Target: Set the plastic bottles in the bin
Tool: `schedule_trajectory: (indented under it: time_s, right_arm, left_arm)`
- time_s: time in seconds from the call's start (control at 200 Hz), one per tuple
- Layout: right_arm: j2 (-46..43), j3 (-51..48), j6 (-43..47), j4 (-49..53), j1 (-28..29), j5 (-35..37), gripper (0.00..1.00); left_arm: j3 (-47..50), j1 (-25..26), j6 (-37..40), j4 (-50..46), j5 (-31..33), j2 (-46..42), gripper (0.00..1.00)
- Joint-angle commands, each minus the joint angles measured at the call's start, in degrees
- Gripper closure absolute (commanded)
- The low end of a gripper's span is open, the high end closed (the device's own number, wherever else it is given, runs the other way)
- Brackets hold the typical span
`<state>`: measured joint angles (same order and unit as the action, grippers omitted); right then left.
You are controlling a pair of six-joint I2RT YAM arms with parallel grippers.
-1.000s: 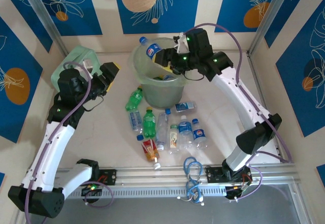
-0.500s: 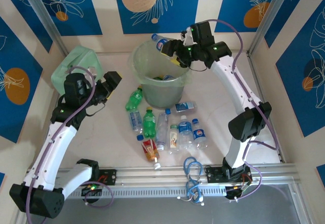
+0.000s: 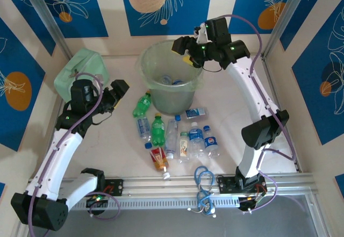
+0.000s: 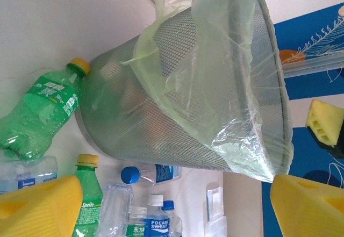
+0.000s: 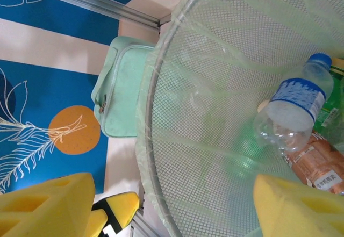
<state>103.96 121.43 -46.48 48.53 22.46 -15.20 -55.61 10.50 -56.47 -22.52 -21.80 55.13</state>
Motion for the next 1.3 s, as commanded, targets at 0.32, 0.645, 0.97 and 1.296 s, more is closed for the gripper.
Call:
schedule_trajectory:
  time_s: [0.32, 0.645, 0.97, 1.296]
  right_arm:
    - [-24.1, -24.5, 5.2, 4.1, -0.7, 12.2, 0.22]
    - [-37.3, -52.2, 4.4, 11.8, -2.1, 17.7, 0.22]
    - [-34.5, -65.6, 1.9, 12.1, -1.7, 18.0, 0.21]
    - [-28.8, -68.4, 1.4, 10.0, -0.7, 17.4, 0.22]
  left_arm:
    - [0.5, -0.5, 1.2, -2.3, 1.3, 1.1, 0.12]
    - [0.3, -0.6, 0.9, -2.2, 1.2, 1.6, 0.14]
    - [0.5, -0.5, 0.7, -2.2, 1.5, 1.6, 0.15]
    - [1.8, -0.5, 0.7, -2.4, 1.6, 1.0, 0.15]
